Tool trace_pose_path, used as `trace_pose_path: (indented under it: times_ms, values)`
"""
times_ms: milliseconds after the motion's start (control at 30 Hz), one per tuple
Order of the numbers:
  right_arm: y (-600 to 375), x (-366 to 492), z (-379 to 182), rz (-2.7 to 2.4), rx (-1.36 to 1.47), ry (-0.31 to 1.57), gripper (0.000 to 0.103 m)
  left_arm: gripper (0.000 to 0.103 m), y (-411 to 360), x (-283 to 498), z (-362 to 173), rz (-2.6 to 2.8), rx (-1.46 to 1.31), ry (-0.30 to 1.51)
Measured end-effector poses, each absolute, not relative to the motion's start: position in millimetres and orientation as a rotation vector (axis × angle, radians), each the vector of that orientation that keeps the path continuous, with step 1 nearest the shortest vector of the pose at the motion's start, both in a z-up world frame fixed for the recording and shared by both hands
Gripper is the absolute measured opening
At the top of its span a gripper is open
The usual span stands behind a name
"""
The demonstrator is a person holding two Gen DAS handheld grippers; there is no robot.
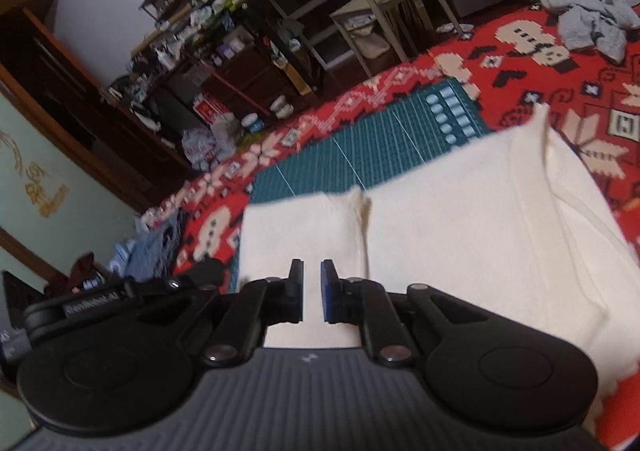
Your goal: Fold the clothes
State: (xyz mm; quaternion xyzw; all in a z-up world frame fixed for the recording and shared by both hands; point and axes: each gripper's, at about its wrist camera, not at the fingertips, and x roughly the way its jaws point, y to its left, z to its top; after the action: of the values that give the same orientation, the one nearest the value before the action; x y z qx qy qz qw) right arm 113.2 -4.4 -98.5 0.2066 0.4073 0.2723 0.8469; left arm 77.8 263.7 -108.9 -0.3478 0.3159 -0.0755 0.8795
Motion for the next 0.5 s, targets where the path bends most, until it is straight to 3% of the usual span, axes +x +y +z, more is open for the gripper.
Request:
trace_pose_path:
  times_ms: [67,133,233,333,433,467,500]
  values:
    - [0,125,-99,0.575,0.456,0.827,0.013,0.004,264,89,-113,-0.166,-0.716,0.652]
    - [-2,141,-108,0.56,0.498,0.833,0.028,0.004,265,99,-119,-0.169,-0.714,0.659]
    - [-7,165,-121,0.535,0.565,0.845,0.031,0.004,268,105,-129,-0.184,-0.764,0.664]
    - [-8,180,-144,0.527,0.655,0.888,0.041,0.004,270,106,-138,-0.194,-0.82,0.67]
    - [-4,185,-157,0.541,0.693,0.904,0.04,0.004,270,109,-144,-0.197,-0.838,0.687]
    - [-1,184,-156,0.535,0.662,0.896,0.034,0.004,269,110,-146,-0.193,-0.83,0.692]
    - [3,184,-155,0.529,0.631,0.889,0.015,0.002,270,111,-147,-0.189,-0.825,0.697]
